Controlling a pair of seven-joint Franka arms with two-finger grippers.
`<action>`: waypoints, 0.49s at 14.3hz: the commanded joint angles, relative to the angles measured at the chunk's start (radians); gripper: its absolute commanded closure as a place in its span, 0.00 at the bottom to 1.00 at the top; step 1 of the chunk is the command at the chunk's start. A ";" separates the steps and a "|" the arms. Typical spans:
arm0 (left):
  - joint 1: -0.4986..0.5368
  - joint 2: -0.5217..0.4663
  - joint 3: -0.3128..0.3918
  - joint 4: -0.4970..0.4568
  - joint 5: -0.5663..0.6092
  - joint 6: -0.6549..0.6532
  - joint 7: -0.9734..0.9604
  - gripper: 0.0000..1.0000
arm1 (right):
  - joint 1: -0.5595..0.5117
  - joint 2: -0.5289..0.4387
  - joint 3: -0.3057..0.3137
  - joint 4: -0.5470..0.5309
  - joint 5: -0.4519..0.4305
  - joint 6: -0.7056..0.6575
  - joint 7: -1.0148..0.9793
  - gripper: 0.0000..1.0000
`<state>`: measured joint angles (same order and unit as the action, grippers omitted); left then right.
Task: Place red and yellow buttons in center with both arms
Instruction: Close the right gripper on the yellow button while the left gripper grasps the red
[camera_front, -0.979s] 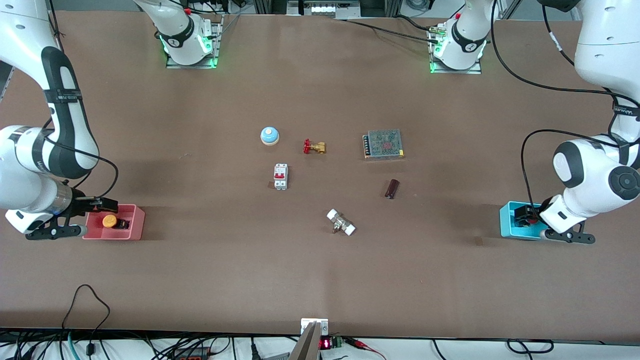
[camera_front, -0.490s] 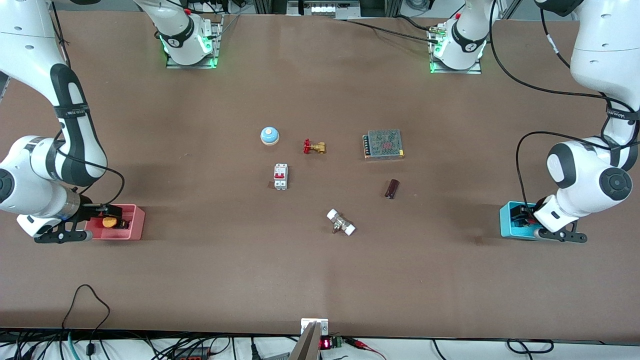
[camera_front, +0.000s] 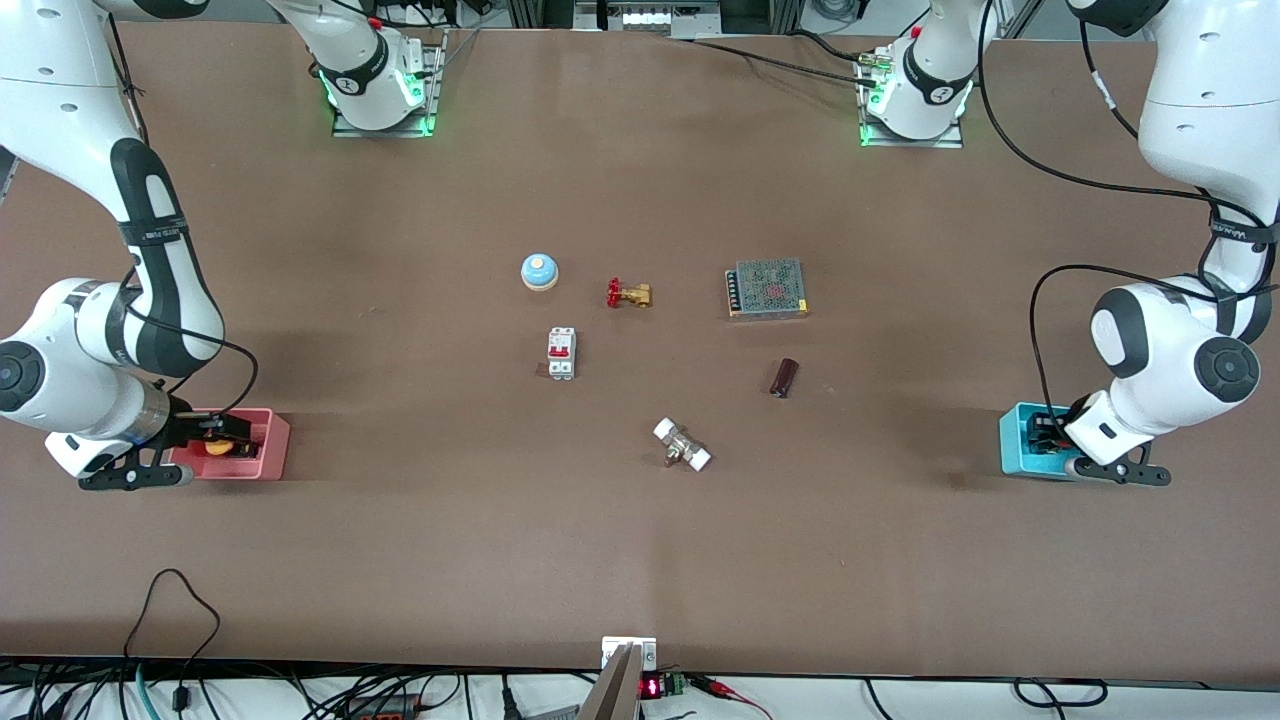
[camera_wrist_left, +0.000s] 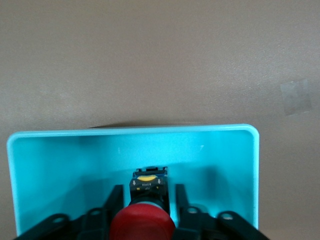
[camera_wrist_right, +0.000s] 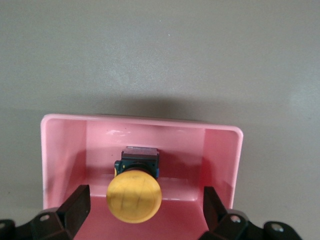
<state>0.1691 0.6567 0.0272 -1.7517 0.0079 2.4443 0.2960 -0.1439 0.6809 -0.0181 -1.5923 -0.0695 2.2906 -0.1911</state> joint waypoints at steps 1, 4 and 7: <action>0.000 0.006 0.002 0.009 0.003 0.002 0.014 0.70 | 0.000 0.006 0.003 0.000 0.011 0.016 0.009 0.00; 0.000 -0.006 0.003 0.032 0.006 -0.013 0.008 0.70 | 0.000 0.009 0.003 0.000 0.007 0.043 -0.007 0.00; 0.001 -0.060 0.003 0.075 0.012 -0.137 0.006 0.70 | 0.000 0.017 0.003 0.000 0.008 0.055 -0.005 0.00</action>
<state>0.1698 0.6439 0.0281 -1.7127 0.0079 2.4065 0.2961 -0.1432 0.6906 -0.0180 -1.5923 -0.0695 2.3202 -0.1914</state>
